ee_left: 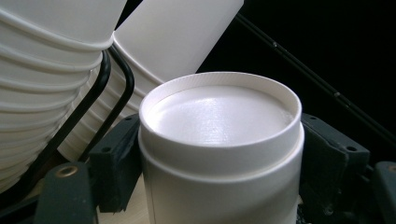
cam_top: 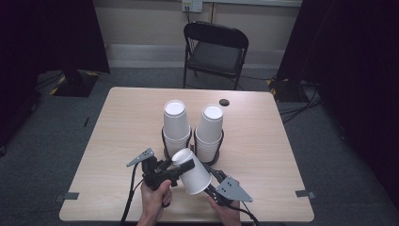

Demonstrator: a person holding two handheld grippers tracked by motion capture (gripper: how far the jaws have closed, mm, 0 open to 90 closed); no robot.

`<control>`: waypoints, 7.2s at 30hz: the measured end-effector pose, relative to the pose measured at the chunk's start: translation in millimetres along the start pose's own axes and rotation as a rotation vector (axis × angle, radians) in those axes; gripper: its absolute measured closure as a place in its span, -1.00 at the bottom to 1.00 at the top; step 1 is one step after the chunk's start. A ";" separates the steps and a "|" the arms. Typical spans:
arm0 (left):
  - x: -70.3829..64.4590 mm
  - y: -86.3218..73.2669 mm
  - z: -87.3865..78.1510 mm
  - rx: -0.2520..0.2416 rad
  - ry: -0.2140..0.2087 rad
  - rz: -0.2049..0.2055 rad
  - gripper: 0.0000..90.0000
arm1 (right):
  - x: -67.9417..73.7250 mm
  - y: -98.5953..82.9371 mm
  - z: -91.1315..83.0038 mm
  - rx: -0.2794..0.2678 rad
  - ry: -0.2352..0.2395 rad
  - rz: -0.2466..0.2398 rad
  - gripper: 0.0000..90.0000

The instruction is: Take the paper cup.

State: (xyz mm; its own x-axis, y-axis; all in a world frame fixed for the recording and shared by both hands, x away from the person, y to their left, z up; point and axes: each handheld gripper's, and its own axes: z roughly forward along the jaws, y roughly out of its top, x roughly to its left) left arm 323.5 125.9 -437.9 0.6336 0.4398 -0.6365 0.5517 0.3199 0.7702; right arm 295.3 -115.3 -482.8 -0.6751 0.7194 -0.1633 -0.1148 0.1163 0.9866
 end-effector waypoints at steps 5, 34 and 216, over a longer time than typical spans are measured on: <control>3.8 0.4 -0.1 0.009 0.004 0.018 -0.57 | -3.4 0.8 -4.0 -0.012 -0.019 0.053 0.81; 6.9 15.8 -23.0 -0.089 0.258 0.279 -0.65 | -7.1 3.8 -10.4 0.104 -0.010 0.110 0.91; -18.3 -29.8 20.1 0.390 0.266 1.108 -0.75 | -51.6 45.3 17.4 0.438 0.280 0.330 0.26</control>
State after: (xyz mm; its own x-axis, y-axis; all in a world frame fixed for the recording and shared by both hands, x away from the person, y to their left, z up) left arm 306.4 91.4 -450.1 0.7604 0.4896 0.4266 -0.0654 -0.5959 0.8004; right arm 337.7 -135.2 -429.6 -0.7964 0.5652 0.2151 0.4030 0.2308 0.8856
